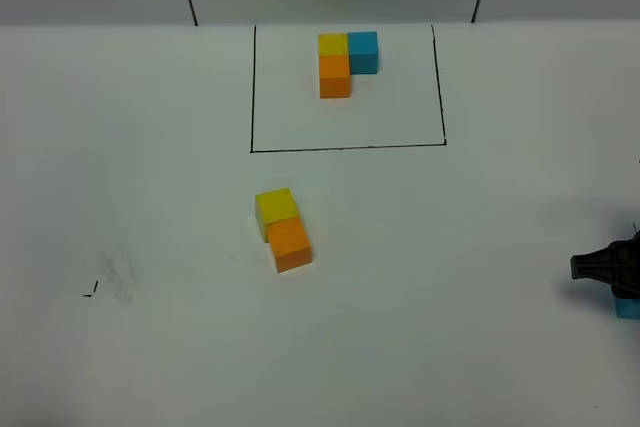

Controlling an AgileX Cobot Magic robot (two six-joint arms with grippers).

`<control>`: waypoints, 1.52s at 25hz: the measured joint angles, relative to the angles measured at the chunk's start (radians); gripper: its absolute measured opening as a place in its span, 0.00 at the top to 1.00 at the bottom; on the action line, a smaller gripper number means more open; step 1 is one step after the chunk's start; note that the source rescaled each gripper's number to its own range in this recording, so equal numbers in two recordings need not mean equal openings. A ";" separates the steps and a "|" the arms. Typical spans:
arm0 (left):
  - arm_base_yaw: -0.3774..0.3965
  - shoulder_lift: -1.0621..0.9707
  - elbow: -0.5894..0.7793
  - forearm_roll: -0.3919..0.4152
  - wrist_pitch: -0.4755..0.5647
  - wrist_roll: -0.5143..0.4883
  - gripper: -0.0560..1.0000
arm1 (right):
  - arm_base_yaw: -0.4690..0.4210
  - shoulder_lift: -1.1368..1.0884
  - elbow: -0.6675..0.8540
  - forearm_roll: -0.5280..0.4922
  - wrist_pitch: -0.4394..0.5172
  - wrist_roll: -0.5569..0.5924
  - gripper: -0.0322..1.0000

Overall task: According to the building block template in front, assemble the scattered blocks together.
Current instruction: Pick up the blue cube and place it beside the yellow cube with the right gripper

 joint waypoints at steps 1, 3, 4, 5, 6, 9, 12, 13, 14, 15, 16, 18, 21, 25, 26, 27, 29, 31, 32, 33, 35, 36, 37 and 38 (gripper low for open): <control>0.000 0.000 0.000 0.000 0.000 0.000 0.95 | 0.000 0.000 0.000 0.000 0.000 0.000 0.45; 0.000 0.000 0.000 0.000 0.000 0.000 0.95 | 0.000 0.000 0.000 0.000 0.000 0.000 0.45; 0.000 0.000 0.000 0.000 0.000 0.000 0.95 | 0.000 0.000 0.000 0.000 -0.001 0.000 0.45; 0.000 0.000 0.000 0.000 0.000 0.000 0.95 | 0.000 0.000 0.000 0.000 -0.001 0.000 0.45; 0.000 0.000 0.000 0.000 0.000 0.000 0.95 | 0.000 0.000 0.000 0.000 -0.003 0.000 0.45; 0.000 0.000 0.000 0.000 0.000 0.000 0.95 | 0.000 0.000 0.001 0.000 -0.005 0.000 0.45; 0.000 0.000 0.000 0.000 0.000 0.000 0.95 | 0.000 -0.011 0.002 0.008 -0.009 -0.001 0.45; 0.000 0.000 0.000 0.000 0.000 0.000 0.95 | 0.000 -0.016 0.002 0.019 -0.012 -0.004 0.45; 0.000 0.000 0.000 0.000 0.000 0.000 0.95 | 0.000 -0.023 0.002 0.031 -0.011 -0.004 0.46; 0.000 0.000 0.000 0.000 0.000 0.000 0.95 | 0.001 -0.033 0.002 0.044 -0.004 -0.004 0.46; 0.000 0.000 0.000 0.000 0.000 0.000 0.95 | 0.007 -0.043 -0.001 0.052 0.014 -0.004 0.46; 0.000 0.000 0.000 0.000 0.000 0.000 0.95 | 0.020 -0.077 -0.028 0.057 0.066 -0.012 0.46; 0.000 0.000 0.000 0.000 0.000 0.000 0.95 | 0.047 -0.129 -0.091 0.060 0.167 -0.038 0.46; 0.000 0.000 0.000 0.000 0.000 0.000 0.95 | 0.082 -0.185 -0.182 0.073 0.257 -0.078 0.46; 0.000 0.000 0.000 0.000 0.000 0.000 0.95 | 0.092 -0.192 -0.200 0.081 0.272 -0.091 0.46; 0.000 0.000 0.000 0.000 0.000 0.000 0.95 | 0.103 -0.195 -0.218 0.086 0.285 -0.106 0.46; 0.000 0.000 0.000 0.000 0.000 0.000 0.95 | 0.127 -0.197 -0.240 0.089 0.295 -0.124 0.46; 0.000 0.000 0.000 0.000 0.000 0.000 0.95 | 0.152 -0.197 -0.247 0.091 0.296 -0.129 0.46; 0.000 0.000 0.000 0.000 0.000 0.000 0.95 | 0.160 -0.197 -0.247 0.094 0.294 -0.130 0.46; 0.000 0.000 0.000 0.000 0.000 0.000 0.95 | 0.165 -0.197 -0.247 0.099 0.293 -0.130 0.46; 0.000 0.000 0.000 0.000 0.000 0.000 0.95 | 0.169 -0.197 -0.247 0.114 0.287 -0.135 0.46; 0.000 0.000 0.000 0.000 0.000 0.000 0.95 | 0.169 -0.197 -0.247 0.124 0.281 -0.144 0.46; 0.000 0.000 0.000 0.000 0.000 0.000 0.95 | 0.169 -0.197 -0.247 0.136 0.272 -0.165 0.46; 0.000 0.000 0.000 0.000 0.000 0.000 0.95 | 0.172 -0.197 -0.247 0.150 0.265 -0.197 0.46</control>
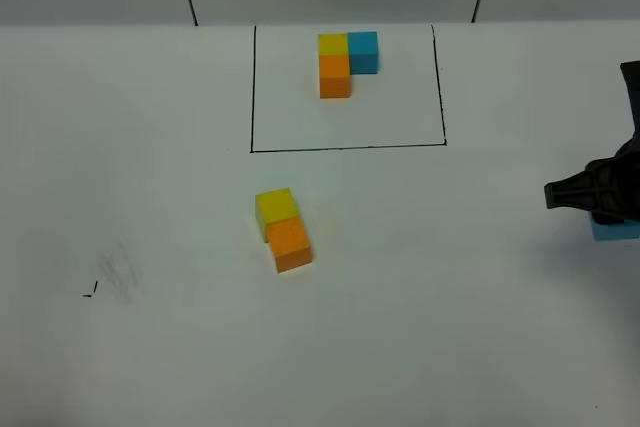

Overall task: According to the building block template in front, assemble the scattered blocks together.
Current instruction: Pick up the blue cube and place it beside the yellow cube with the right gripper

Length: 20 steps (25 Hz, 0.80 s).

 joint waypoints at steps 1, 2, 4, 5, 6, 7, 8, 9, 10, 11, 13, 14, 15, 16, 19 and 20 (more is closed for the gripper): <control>0.000 0.000 0.000 0.000 0.000 0.000 0.95 | 0.006 0.000 0.000 0.011 -0.005 -0.031 0.46; 0.000 0.000 0.000 0.000 0.000 0.000 0.95 | 0.017 0.000 0.000 0.020 -0.009 -0.074 0.46; 0.000 0.000 0.000 0.000 0.000 0.000 0.95 | 0.040 0.000 0.000 0.034 -0.020 -0.154 0.46; 0.000 0.000 0.000 0.000 0.000 0.000 0.95 | 0.049 0.000 0.000 0.041 -0.026 -0.182 0.46; 0.000 0.000 0.000 0.000 0.000 0.000 0.95 | 0.058 0.000 0.000 0.045 -0.034 -0.212 0.46; 0.000 0.000 0.000 0.000 0.000 0.000 0.95 | 0.066 0.000 0.000 0.052 -0.042 -0.245 0.46; 0.000 0.000 0.000 0.000 0.000 0.000 0.95 | 0.072 0.000 0.000 0.060 -0.046 -0.276 0.46; 0.000 0.000 0.000 0.000 0.000 0.000 0.95 | 0.081 0.000 0.000 0.067 -0.049 -0.320 0.46; 0.000 0.000 0.000 0.000 0.000 0.000 0.95 | 0.091 0.000 0.000 0.070 -0.049 -0.371 0.46; 0.000 0.000 0.000 0.000 0.000 0.000 0.95 | 0.101 0.000 0.000 0.076 -0.049 -0.426 0.46; 0.000 0.000 0.000 0.000 0.000 0.000 0.95 | 0.118 0.000 0.000 0.083 -0.045 -0.544 0.46; 0.000 0.000 0.000 0.000 0.000 0.000 0.95 | 0.126 0.000 0.000 0.084 -0.039 -0.614 0.46; 0.000 0.000 0.000 0.000 0.000 0.000 0.95 | 0.131 0.000 0.000 0.085 -0.035 -0.686 0.46; 0.000 0.000 0.000 0.000 0.000 0.000 0.95 | 0.135 0.000 0.000 0.087 -0.034 -0.745 0.46; 0.000 0.000 0.000 0.000 0.000 0.000 0.95 | 0.137 0.000 0.000 0.089 -0.034 -0.959 0.46; 0.000 0.000 0.000 0.000 0.000 0.000 0.95 | 0.137 0.000 0.000 0.089 -0.033 -1.032 0.46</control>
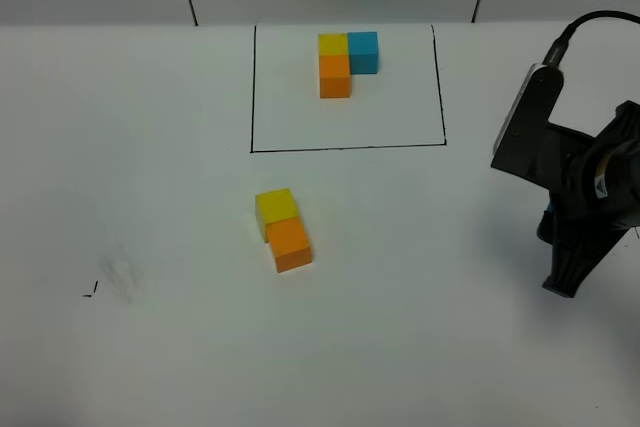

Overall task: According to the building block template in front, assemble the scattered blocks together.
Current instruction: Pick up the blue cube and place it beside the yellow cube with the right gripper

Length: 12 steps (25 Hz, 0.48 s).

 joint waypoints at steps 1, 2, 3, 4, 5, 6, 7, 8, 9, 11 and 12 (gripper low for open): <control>0.000 0.000 0.000 0.000 0.000 0.000 0.95 | 0.000 0.000 0.000 0.000 0.001 -0.065 0.46; 0.000 0.000 0.000 0.000 0.000 0.000 0.95 | 0.000 0.000 0.000 0.003 0.002 -0.115 0.46; 0.000 0.000 0.000 0.000 0.000 0.000 0.95 | 0.000 0.000 0.000 0.012 0.002 -0.141 0.46; 0.000 0.000 0.000 0.000 0.000 0.000 0.95 | 0.000 0.000 0.000 0.028 0.002 -0.156 0.46; 0.000 0.000 0.000 0.000 0.000 0.000 0.95 | 0.000 0.000 0.000 0.051 0.002 -0.163 0.46; 0.000 0.000 0.000 0.000 0.000 0.000 0.95 | 0.000 0.000 0.000 0.071 0.002 -0.166 0.46; 0.000 0.000 0.000 0.000 0.000 0.000 0.95 | 0.000 0.000 0.000 0.084 0.001 -0.170 0.46; 0.000 0.000 0.000 0.000 0.000 0.000 0.95 | 0.000 0.000 0.000 0.091 0.000 -0.175 0.46; 0.000 0.000 0.000 0.000 0.000 0.000 0.95 | 0.000 0.000 0.000 0.095 -0.001 -0.181 0.46; 0.000 0.000 0.000 0.000 0.000 0.000 0.95 | 0.000 0.000 0.000 0.101 -0.004 -0.192 0.46; 0.000 0.000 0.000 0.000 0.000 0.000 0.95 | 0.000 0.000 0.000 0.102 -0.013 -0.196 0.46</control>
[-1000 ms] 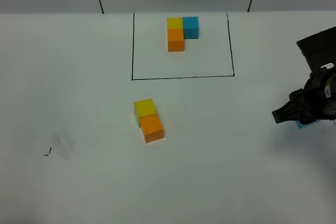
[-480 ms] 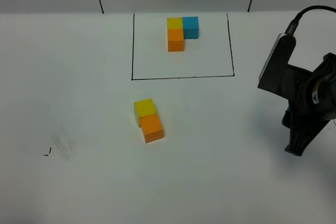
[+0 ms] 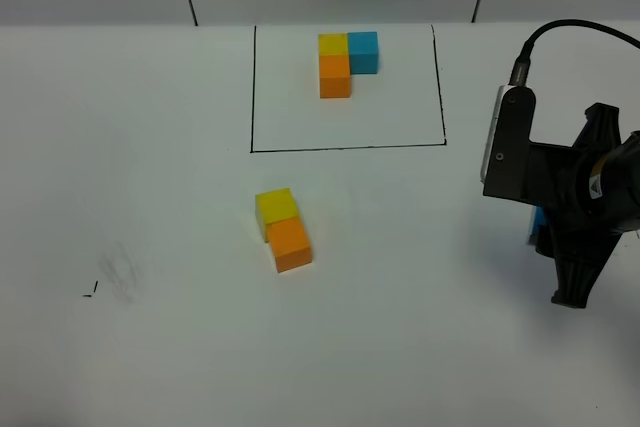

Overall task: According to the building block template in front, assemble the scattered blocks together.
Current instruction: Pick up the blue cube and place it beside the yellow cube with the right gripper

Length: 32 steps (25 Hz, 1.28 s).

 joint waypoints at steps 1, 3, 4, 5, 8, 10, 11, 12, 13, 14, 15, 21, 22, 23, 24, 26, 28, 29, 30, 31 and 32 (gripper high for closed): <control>0.000 0.000 0.000 0.000 0.000 0.000 0.95 | 0.000 0.000 0.000 0.001 -0.012 -0.002 0.46; 0.000 0.000 0.000 0.000 0.000 0.000 0.95 | 0.000 0.001 -0.003 0.004 -0.035 -0.007 0.46; 0.000 0.000 0.000 0.000 0.000 0.000 0.95 | 0.000 0.005 -0.011 0.004 -0.037 -0.008 0.46; 0.000 0.000 0.000 0.000 0.000 0.000 0.95 | 0.000 0.011 -0.023 0.004 -0.035 -0.010 0.46; 0.000 0.000 0.000 0.000 0.000 0.000 0.95 | 0.000 0.046 -0.082 0.007 -0.001 -0.030 0.46; 0.000 0.000 0.000 0.000 0.000 0.000 0.95 | 0.000 0.082 -0.129 0.019 0.035 -0.055 0.46; 0.000 0.000 0.000 0.000 0.000 0.000 0.95 | 0.000 0.098 -0.154 0.029 0.053 -0.073 0.46; 0.000 0.000 0.000 0.000 0.000 0.000 0.95 | 0.000 0.118 -0.179 0.041 0.065 -0.087 0.46; 0.000 0.000 0.000 0.000 0.000 0.001 0.95 | 0.000 0.137 -0.198 0.052 0.073 -0.102 0.46; 0.000 0.000 0.000 0.000 0.000 0.001 0.95 | 0.000 0.153 -0.219 0.061 0.081 -0.119 0.46; 0.000 0.000 0.000 0.000 0.000 0.001 0.95 | 0.002 0.172 -0.238 0.074 0.083 -0.136 0.46; 0.000 0.000 0.000 0.000 0.000 0.001 0.95 | 0.029 0.278 -0.338 0.123 0.094 -0.216 0.46; 0.000 0.000 0.000 0.000 0.000 0.001 0.95 | 0.035 0.298 -0.360 0.127 0.094 -0.225 0.46; 0.000 0.000 0.000 0.000 0.000 0.001 0.95 | 0.041 0.316 -0.382 0.128 0.096 -0.230 0.46; 0.000 0.000 0.000 0.000 0.000 0.001 0.95 | 0.049 0.334 -0.400 0.130 0.101 -0.236 0.46; 0.000 0.000 0.000 0.000 0.000 0.001 0.95 | 0.063 0.363 -0.440 0.135 0.106 -0.255 0.46; 0.000 0.000 0.000 0.000 0.000 0.001 0.95 | 0.073 0.389 -0.471 0.145 0.109 -0.273 0.46; 0.000 0.000 0.000 0.000 0.000 0.001 0.95 | 0.079 0.398 -0.487 0.157 0.110 -0.283 0.46; 0.000 0.000 0.000 0.000 0.000 0.001 0.95 | 0.082 0.410 -0.502 0.168 0.111 -0.293 0.46; 0.000 0.000 0.000 0.000 0.000 0.001 0.95 | 0.087 0.422 -0.515 0.180 0.112 -0.308 0.46; 0.000 0.000 0.000 0.000 0.000 0.001 0.95 | 0.092 0.433 -0.529 0.190 0.115 -0.323 0.46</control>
